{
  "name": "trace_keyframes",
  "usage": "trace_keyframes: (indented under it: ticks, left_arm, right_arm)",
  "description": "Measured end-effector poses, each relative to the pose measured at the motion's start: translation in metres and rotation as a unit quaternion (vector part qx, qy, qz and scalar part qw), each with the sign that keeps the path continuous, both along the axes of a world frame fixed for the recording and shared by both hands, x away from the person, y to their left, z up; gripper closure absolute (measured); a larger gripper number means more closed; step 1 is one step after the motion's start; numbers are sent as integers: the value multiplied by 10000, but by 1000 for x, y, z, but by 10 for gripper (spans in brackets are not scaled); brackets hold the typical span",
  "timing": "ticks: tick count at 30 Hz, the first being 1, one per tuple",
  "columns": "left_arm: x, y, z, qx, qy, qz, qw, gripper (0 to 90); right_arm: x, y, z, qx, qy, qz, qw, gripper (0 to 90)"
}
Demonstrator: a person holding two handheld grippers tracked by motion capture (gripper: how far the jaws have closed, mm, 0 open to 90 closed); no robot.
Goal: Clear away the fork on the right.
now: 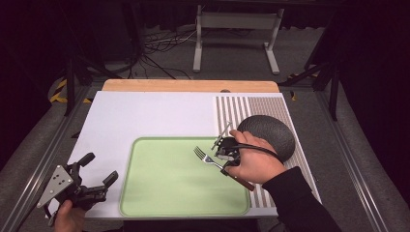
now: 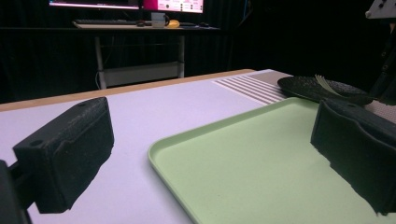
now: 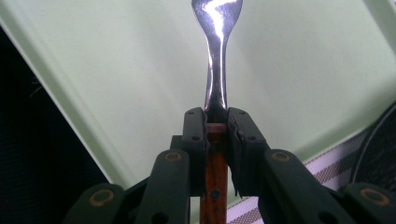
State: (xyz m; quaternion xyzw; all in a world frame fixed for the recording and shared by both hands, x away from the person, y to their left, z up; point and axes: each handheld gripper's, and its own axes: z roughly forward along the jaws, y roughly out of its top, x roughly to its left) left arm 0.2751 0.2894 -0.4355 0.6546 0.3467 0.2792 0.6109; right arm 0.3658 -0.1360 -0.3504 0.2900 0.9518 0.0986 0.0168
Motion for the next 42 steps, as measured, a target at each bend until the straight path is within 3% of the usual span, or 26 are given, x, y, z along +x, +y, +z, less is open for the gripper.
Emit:
trace_keyframes:
  ticks: [8,13,20,24,28,42]
  left_arm:
    - [0,0,0,-4,2,4,10000,0]
    - [0,0,0,-12,10,6,10000,0]
    - [0,0,0,-14,10,4,10000,0]
    - [1,0,-1,2,15,-2,10000,0]
    - [0,0,-1,-9,22,0,10000,0]
    - [1,0,-1,-9,24,-8,10000,0]
  right_arm:
    - [3,2,-6,280,137,-742,9968,780]
    - [5,3,-11,330,249,-1163,9923,780]
    - [7,0,-17,338,231,-1615,9860,780]
    - [7,0,-22,309,328,-1629,9856,780]
    - [8,1,-27,257,305,-1748,9838,780]
    - [15,4,-45,57,361,-1848,9821,780]
